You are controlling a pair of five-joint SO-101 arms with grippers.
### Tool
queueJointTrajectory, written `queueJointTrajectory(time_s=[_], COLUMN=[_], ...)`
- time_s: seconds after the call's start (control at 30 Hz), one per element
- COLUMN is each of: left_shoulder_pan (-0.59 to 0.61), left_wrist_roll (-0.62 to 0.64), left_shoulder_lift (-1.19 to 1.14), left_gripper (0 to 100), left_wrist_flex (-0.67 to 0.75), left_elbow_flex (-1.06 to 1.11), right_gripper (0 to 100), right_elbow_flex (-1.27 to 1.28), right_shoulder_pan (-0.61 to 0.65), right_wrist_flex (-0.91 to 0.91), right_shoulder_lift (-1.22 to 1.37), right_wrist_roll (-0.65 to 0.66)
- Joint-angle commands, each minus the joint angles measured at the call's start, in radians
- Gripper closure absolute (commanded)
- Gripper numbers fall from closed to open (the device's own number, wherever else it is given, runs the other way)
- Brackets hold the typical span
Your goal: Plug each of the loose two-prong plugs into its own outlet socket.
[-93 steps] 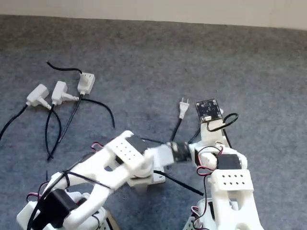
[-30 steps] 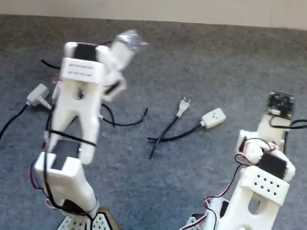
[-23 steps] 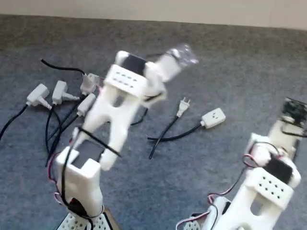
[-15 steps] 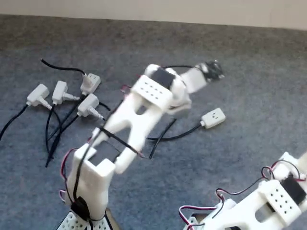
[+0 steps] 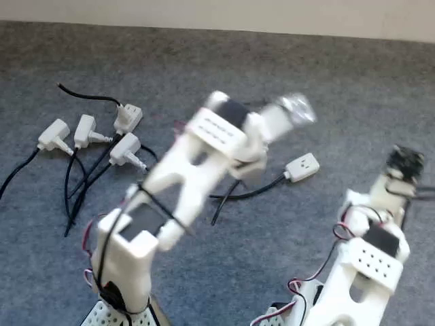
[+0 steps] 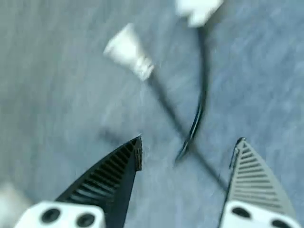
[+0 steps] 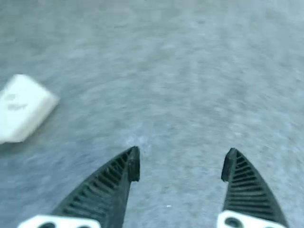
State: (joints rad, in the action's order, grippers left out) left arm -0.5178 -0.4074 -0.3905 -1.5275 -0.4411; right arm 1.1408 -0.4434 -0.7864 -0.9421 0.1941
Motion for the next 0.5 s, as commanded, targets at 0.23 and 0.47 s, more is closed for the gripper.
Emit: queueJointTrajectory(time_s=[0.23,0.47], left_shoulder_pan=[0.647,0.834], left_wrist_roll=[0.229,0.25], left_shoulder_lift=[0.133,0.054], left_gripper=[70,70], left_wrist_flex=[-0.04,0.315], left_elbow_flex=[0.148,0.499], right_gripper=[72.4,72.4], right_elbow_flex=[-0.455,-0.561], right_shoulder_pan=[0.309,0.476], right_wrist_flex=[-0.171,-0.163], right_shoulder_lift=[0.437,0.688], right_wrist_roll=[-0.31,-0.681])
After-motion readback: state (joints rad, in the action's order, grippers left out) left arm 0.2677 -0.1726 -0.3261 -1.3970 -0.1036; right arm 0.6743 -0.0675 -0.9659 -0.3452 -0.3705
